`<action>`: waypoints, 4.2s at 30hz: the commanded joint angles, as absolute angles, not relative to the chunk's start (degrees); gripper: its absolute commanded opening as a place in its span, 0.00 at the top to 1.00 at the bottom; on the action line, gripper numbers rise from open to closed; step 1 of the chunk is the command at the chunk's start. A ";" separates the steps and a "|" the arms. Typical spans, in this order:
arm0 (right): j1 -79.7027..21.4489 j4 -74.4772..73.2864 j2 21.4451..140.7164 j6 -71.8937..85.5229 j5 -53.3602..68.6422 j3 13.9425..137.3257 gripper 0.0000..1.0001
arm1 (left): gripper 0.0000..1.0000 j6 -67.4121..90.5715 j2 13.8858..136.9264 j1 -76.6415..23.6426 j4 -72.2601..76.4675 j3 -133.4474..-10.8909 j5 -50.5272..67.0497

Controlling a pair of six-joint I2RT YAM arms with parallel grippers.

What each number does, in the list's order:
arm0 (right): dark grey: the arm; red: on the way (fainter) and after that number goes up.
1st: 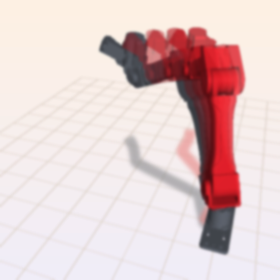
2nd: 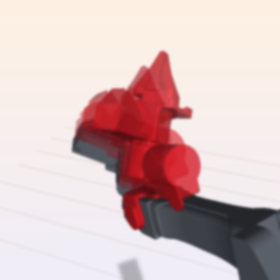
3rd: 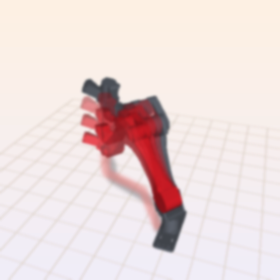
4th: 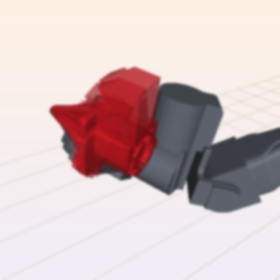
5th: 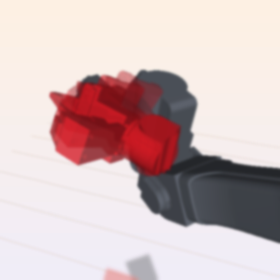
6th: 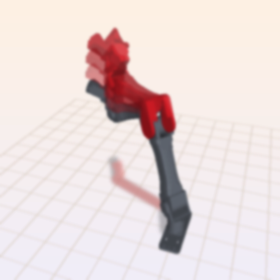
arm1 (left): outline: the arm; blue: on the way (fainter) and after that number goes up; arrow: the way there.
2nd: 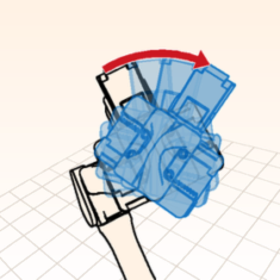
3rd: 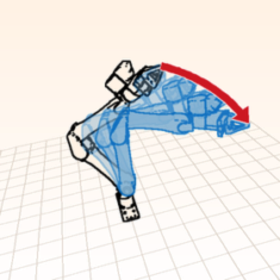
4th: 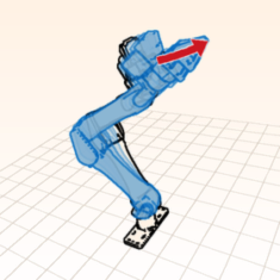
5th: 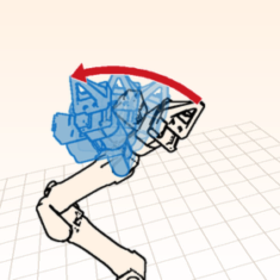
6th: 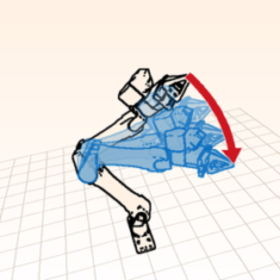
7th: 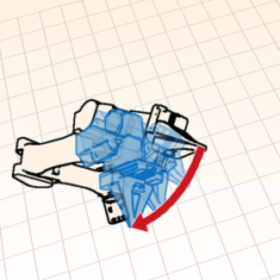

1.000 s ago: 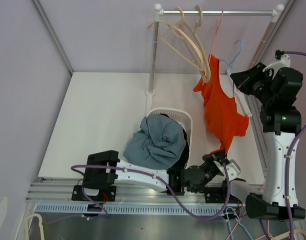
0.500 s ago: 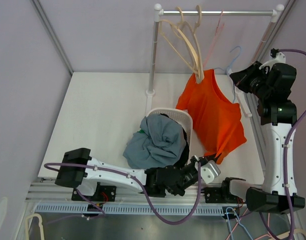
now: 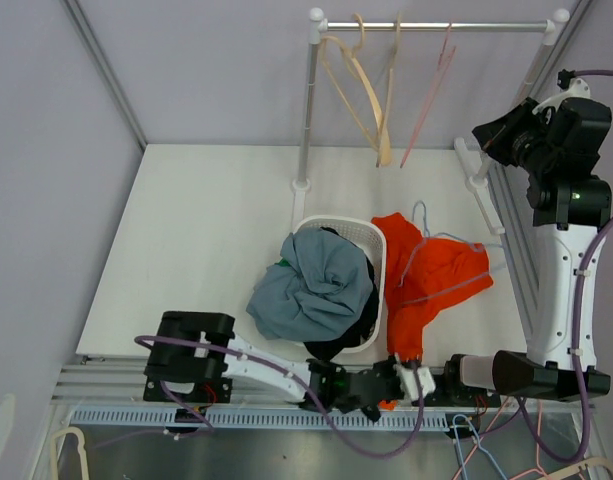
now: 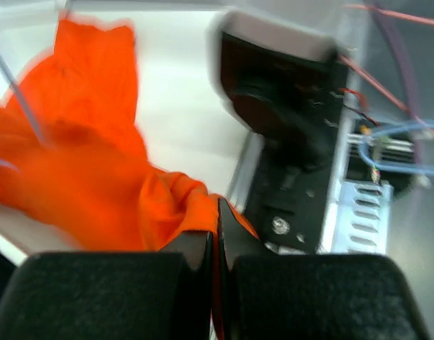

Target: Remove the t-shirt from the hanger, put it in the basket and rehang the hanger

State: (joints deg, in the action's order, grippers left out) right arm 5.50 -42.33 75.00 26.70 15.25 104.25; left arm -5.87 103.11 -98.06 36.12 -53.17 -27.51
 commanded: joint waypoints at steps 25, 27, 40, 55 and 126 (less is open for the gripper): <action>8.69 -37.54 62.40 22.41 -2.26 62.51 0.05 | 0.99 24.25 65.22 -72.26 -10.80 -51.86 -23.30; 10.01 -35.08 62.40 23.55 -1.85 56.62 0.05 | 0.99 25.05 64.60 -69.98 -11.07 -50.98 -19.71; 13.80 -31.91 67.50 29.44 -5.18 43.68 0.06 | 0.99 26.90 67.50 -69.26 -6.42 -48.78 -6.95; 16.34 -36.04 73.30 34.36 -15.38 43.69 0.07 | 0.99 23.91 67.41 -69.35 -5.36 -47.37 -7.12; -2.73 -20.74 71.89 30.59 -45.18 80.51 1.00 | 0.99 11.42 92.55 -52.66 -16.44 -143.44 6.58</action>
